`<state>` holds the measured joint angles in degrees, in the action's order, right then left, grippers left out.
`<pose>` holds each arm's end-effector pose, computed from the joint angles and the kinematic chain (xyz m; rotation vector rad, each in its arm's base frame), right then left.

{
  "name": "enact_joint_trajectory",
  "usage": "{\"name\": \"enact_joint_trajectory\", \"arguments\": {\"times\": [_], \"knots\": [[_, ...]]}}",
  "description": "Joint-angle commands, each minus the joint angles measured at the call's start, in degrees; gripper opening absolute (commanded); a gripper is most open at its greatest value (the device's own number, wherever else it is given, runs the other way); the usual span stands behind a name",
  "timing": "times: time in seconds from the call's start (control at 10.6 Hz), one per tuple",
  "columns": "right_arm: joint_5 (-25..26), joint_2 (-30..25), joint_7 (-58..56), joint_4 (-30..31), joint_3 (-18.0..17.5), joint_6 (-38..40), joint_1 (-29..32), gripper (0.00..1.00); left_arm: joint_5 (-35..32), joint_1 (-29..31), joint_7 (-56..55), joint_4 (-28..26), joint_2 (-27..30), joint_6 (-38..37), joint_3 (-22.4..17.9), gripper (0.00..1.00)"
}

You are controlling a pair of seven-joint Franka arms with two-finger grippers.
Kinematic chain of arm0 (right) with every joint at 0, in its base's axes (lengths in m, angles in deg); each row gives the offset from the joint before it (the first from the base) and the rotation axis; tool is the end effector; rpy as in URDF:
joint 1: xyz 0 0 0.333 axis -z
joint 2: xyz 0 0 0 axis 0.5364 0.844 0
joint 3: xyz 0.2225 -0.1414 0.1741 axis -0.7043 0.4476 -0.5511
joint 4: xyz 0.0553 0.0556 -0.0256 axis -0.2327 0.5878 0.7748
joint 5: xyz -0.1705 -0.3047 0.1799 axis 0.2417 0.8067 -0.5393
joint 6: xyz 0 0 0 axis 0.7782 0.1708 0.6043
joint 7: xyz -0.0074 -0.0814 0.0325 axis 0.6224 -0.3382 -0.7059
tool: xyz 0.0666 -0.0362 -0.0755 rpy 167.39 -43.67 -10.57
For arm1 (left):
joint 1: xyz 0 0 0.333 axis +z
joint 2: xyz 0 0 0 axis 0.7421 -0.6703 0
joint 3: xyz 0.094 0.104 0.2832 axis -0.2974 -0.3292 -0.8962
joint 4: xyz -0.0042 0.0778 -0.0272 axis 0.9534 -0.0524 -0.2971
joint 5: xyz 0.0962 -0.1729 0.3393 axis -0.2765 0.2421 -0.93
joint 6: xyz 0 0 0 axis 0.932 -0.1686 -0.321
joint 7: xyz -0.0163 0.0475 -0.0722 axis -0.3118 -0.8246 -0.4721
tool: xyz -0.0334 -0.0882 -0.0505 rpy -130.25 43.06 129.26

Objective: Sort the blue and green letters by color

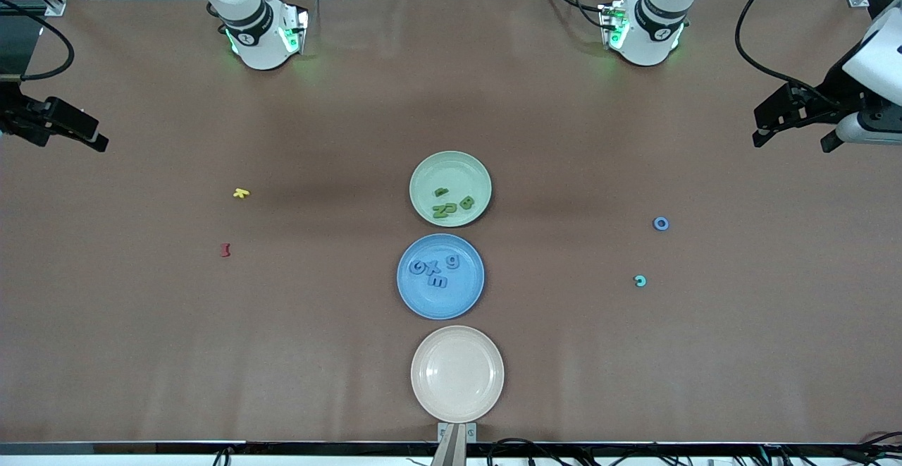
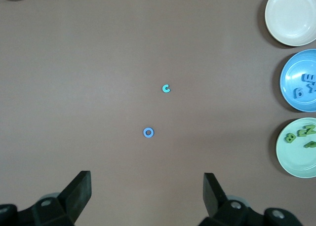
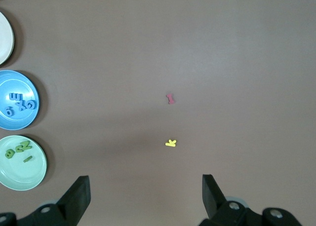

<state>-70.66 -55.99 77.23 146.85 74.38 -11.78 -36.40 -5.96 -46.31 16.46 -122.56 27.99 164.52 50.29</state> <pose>0.5523 -0.0144 0.6465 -3.0751 0.2100 -0.0021 0.5482 -0.0668 0.6520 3.1147 -0.1420 0.1583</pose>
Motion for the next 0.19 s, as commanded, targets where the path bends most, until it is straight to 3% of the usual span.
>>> {"name": "enact_joint_trajectory", "arguments": {"times": [0.0,0.09], "knots": [[0.91,0.39,0.18,-0.8,-2.9,-0.99,2.55,1.0,1.68,0.33,1.6,0.6,0.19,-0.97,0.01,1.0],[0.91,0.48,0.53,-0.8,-4.05,-1.26,3.34,1.0,1.68,0.33,1.6,0.51,0.19,-0.97,0.01,1.0]]}}
